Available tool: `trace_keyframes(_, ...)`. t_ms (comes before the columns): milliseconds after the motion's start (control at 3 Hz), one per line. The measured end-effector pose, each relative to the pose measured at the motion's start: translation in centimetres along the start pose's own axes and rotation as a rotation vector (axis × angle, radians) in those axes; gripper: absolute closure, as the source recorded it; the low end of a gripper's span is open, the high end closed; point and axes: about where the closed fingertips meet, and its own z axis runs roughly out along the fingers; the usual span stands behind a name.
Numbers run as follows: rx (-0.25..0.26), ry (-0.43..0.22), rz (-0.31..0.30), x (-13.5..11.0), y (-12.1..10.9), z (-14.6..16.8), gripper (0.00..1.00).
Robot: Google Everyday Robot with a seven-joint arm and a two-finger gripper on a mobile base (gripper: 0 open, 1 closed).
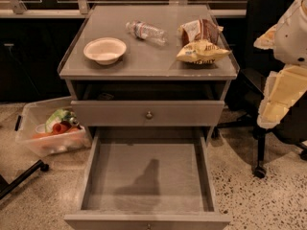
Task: Place water bottle into middle drawer
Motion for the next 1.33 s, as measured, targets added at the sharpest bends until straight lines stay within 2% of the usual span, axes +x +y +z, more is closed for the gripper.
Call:
trace_keyframes(333, 0.000, 0.000, 0.000, 0.0, 0.0, 0.0, 0.00)
trace_keyframes(667, 0.030, -0.080, 0.075, -1.4, -1.9, 0.4, 0.00)
trace_keyframes(1000, 0.066, -0.214, 0.205, -4.9, -5.9, 1.6, 0.00)
trace_keyframes(1333, 0.094, -0.264, 0.325, -8.6, -10.4, 3.0, 0.00)
